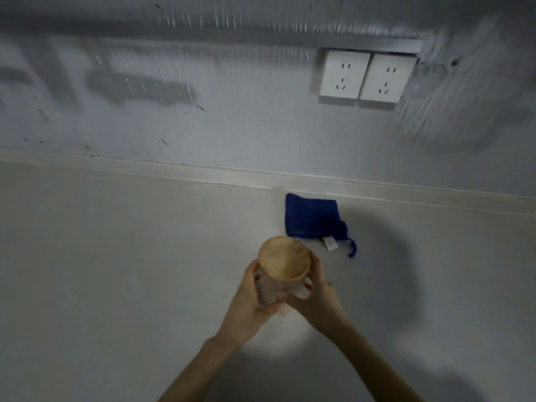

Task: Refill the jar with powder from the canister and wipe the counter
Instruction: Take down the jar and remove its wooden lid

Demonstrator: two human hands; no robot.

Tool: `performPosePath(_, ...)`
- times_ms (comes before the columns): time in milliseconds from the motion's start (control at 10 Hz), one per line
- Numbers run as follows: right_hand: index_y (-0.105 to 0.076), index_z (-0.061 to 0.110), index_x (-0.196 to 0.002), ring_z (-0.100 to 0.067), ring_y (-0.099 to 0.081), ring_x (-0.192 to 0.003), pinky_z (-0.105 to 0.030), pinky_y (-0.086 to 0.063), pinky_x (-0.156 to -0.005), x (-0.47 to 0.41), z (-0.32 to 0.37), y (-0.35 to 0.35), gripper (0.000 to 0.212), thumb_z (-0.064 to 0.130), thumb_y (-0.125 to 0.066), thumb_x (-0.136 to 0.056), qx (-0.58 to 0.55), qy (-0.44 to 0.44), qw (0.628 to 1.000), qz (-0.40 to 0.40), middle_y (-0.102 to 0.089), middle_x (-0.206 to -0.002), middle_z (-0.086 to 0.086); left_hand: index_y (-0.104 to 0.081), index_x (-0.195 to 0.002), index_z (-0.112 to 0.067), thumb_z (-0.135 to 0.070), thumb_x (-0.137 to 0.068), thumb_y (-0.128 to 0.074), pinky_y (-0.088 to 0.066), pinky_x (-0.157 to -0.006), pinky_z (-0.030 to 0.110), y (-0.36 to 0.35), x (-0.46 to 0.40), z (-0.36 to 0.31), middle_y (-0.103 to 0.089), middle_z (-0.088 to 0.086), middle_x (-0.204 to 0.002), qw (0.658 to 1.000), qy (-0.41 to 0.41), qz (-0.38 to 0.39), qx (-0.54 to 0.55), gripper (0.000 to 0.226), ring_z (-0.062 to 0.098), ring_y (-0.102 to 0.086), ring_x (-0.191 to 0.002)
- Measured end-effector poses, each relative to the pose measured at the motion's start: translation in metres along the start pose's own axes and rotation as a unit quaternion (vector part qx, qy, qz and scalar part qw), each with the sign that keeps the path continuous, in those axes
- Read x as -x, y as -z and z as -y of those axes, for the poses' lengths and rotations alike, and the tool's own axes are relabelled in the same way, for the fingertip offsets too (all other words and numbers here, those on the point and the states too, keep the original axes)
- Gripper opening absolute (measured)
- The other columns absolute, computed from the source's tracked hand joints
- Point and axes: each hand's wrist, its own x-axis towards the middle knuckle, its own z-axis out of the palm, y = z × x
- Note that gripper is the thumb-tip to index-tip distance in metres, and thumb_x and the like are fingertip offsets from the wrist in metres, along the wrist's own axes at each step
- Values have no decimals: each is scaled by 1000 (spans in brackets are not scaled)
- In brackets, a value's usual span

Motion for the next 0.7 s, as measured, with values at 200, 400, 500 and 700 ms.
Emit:
performPosePath(200, 5, 18, -141, -21, -21, -135, -33, -29, -104, -3, 10, 16, 111, 39, -74, -66, 28, 10, 999, 33, -12, -149, -4, -30, -130, -15, -15, -74, -71, -48, -76, 13, -7, -11, -5, -43, -12, -114, 999, 24, -21, 1, 70, 8, -51, -101)
performPosePath(400, -3, 24, -141, -23, -21, -131, -40, -28, -106, -26, 30, 33, 97, 50, -66, -72, 204, 59, 971, 112, -18, -145, -2, -22, -135, -16, -20, -69, -76, -43, -90, 21, -15, -9, -15, -40, -4, -127, 999, 14, -35, 38, 85, 11, -45, -113)
performPosePath(500, -8, 24, -141, -22, -22, -127, -38, -29, -104, -31, 36, 37, 93, 51, -65, -72, 249, 79, 957, 126, -23, -140, -4, -21, -132, -24, -27, -60, -82, -43, -86, 20, -20, -10, -17, -41, -9, -121, 998, -3, -52, 36, 94, 8, -47, -108)
performPosePath(700, -24, 38, -134, -11, -30, -103, -28, -36, -82, -42, 42, 44, 79, 55, -65, -68, 299, 126, 934, 151, -35, -118, 1, -19, -116, -41, -39, -50, -81, -46, -78, 16, -17, -13, -13, -50, -16, -110, 996, -10, -70, 48, 91, 4, -56, -96)
